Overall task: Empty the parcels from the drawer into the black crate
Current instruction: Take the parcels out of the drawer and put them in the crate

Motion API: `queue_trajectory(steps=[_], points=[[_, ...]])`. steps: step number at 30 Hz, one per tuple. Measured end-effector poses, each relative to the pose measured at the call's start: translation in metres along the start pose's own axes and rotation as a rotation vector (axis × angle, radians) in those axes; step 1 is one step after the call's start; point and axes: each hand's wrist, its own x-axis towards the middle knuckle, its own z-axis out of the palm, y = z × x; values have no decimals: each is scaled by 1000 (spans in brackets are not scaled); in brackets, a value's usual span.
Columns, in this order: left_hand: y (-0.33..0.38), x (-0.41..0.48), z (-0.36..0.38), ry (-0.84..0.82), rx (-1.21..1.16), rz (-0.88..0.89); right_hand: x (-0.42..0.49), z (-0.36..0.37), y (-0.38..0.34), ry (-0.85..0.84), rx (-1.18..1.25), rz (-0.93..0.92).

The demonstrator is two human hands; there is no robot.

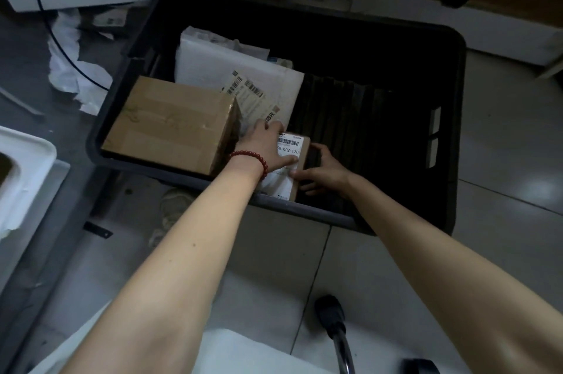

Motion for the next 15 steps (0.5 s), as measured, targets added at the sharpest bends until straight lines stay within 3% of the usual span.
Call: queue_trajectory(steps=[4,10,15], points=[[7,1,2,50,198,121,-2,-2,5,-20,10,-18],[1,5,-9,85,387,154,-1,12,-2,-56,-3,-65],[-9,4,-20,34,501,175,8,37,-16,12,-54,-89]])
